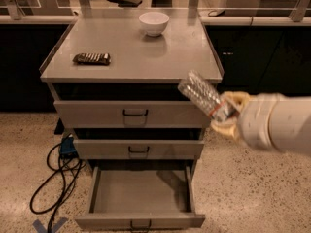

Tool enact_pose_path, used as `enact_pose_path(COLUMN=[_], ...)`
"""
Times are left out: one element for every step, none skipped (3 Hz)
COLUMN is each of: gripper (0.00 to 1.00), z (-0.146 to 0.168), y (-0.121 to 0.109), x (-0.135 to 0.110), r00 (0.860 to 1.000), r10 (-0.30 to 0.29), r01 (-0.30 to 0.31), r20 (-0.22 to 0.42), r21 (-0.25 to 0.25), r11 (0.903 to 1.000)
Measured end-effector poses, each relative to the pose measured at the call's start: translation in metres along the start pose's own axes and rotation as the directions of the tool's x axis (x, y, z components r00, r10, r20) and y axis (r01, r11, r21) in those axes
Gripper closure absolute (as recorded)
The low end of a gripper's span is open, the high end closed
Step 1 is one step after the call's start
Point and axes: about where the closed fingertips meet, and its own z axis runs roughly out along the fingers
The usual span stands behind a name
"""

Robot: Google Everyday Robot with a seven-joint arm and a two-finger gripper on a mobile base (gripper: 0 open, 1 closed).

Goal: Place water bottle into bottom drawer

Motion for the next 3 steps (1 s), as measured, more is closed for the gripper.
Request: enact_pose_path(gripper=[1.00, 1.00, 1.00], z=[0.056, 0.117, 0.177], y=[0.085, 0.178, 0.307], x=[0.063, 0.137, 0.207], r00=[0.994, 0.985, 0.959], r10=[0.098, 0.175, 0.277], r01=[-0.094, -0.170, -0.281], r20=[0.046, 0.010, -0.055], r21=[-0.085, -0.176, -0.276], r11=[0.9920, 0.9694, 0.9190])
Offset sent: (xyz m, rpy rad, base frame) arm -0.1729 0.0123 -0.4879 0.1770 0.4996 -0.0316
